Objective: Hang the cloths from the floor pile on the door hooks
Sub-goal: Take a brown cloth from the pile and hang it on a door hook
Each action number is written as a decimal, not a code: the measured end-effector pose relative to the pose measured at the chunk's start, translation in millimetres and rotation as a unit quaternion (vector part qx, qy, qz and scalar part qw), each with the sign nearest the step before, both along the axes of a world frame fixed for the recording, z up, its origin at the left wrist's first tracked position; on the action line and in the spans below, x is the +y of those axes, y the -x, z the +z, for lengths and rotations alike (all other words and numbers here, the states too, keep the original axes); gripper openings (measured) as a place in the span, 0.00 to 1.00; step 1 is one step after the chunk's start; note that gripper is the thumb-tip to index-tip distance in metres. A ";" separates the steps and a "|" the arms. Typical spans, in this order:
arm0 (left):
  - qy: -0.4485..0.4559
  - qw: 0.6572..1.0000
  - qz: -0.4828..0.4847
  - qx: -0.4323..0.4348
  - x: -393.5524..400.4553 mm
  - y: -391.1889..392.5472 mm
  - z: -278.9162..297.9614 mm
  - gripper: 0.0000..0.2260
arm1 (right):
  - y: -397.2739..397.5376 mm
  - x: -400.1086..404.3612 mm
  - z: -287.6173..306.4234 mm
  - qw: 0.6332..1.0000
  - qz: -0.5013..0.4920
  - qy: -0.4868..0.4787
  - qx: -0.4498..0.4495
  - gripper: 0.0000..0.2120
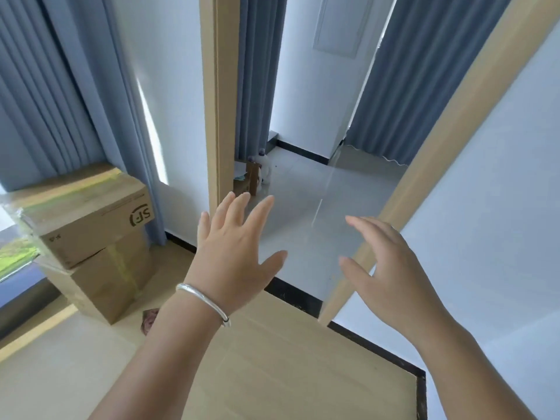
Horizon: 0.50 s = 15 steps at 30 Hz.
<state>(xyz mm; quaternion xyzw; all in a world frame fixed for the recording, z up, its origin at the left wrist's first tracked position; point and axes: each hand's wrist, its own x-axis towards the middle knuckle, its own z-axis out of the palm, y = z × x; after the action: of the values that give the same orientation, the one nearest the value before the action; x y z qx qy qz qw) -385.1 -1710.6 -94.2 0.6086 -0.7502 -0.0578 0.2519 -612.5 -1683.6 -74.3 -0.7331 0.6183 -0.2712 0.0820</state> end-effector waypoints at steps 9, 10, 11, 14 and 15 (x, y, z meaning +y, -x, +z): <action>-0.062 0.973 0.223 0.029 -53.1 -91.9 -38.8 0.39 | -101.2 -159.6 -53.0 0.976 0.208 -0.068 -0.002 0.25; -0.066 0.966 0.249 0.027 -57.4 -101.3 -46.2 0.39 | -115.2 -177.4 -61.8 0.970 0.232 -0.077 -0.002 0.25; -0.069 0.958 0.276 0.026 -61.6 -110.7 -54.9 0.39 | -130.0 -195.3 -71.1 0.963 0.256 -0.085 -0.008 0.25; -0.102 0.930 0.354 0.012 -75.5 -134.8 -84.6 0.37 | -174.6 -249.7 -102.8 0.942 0.317 -0.092 -0.054 0.22; -0.120 0.918 0.378 0.002 -80.1 -141.1 -95.7 0.37 | -188.4 -267.2 -114.9 0.934 0.337 -0.095 -0.065 0.22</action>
<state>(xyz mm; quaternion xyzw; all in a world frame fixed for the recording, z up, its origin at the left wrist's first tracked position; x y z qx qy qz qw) -243.9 -1790.7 -189.9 0.8725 -0.4509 -0.0493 0.1816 -424.1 -1950.7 -189.2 -0.8681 0.3512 -0.2143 0.2778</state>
